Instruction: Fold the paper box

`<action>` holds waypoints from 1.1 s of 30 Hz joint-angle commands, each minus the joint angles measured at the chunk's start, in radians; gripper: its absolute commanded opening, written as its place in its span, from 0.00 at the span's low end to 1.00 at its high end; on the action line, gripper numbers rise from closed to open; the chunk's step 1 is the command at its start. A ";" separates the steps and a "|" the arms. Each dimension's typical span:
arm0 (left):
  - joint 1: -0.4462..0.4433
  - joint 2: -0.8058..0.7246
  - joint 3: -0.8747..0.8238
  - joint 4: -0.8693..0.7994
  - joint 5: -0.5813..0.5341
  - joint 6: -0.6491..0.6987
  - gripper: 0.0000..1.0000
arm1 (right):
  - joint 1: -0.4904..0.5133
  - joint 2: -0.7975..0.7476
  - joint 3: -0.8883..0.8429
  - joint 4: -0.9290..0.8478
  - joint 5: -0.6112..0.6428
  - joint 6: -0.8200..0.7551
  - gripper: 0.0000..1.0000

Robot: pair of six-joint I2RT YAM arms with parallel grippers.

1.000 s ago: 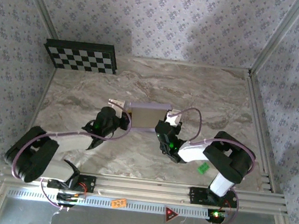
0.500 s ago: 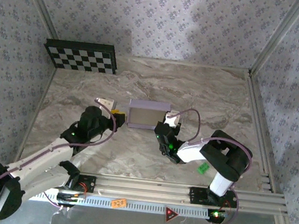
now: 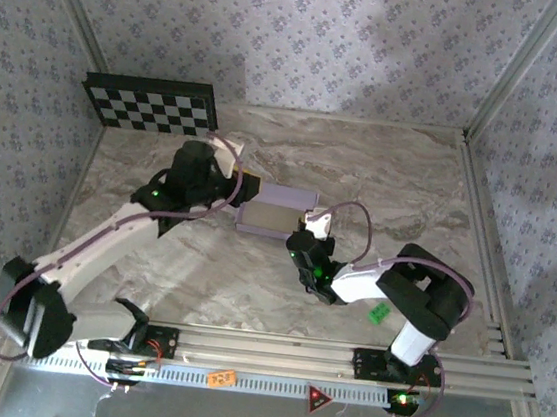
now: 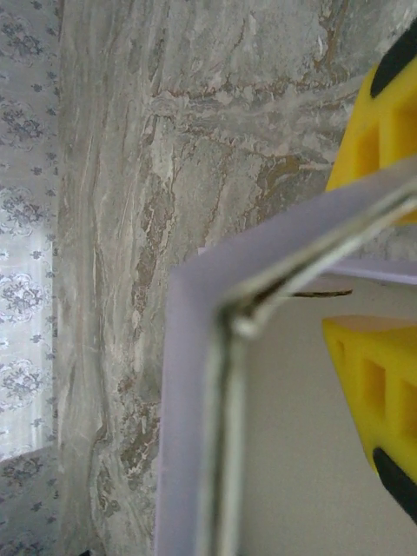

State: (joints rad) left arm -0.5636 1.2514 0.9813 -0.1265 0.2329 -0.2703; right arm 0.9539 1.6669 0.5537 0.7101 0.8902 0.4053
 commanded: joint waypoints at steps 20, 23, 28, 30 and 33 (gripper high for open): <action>0.086 0.179 -0.052 0.002 0.126 0.001 0.37 | 0.019 -0.651 0.044 -0.784 -0.207 0.215 0.47; 0.087 0.188 -0.082 0.019 0.138 -0.015 0.37 | 0.005 -0.649 0.088 -0.786 -0.243 0.199 0.47; 0.087 0.190 -0.133 0.044 0.141 -0.035 0.36 | -0.025 -0.569 0.181 -0.799 -0.353 0.177 0.47; 0.087 0.190 -0.149 0.057 0.141 -0.041 0.36 | -0.041 -0.528 0.216 -0.808 -0.404 0.173 0.47; 0.087 0.199 -0.163 0.071 0.141 -0.050 0.36 | -0.078 -0.452 0.271 -0.841 -0.495 0.175 0.47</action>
State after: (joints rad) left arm -0.4812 1.4349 0.8303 -0.0895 0.3527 -0.3019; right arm 0.9024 1.1698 0.7715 -0.0734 0.5026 0.5903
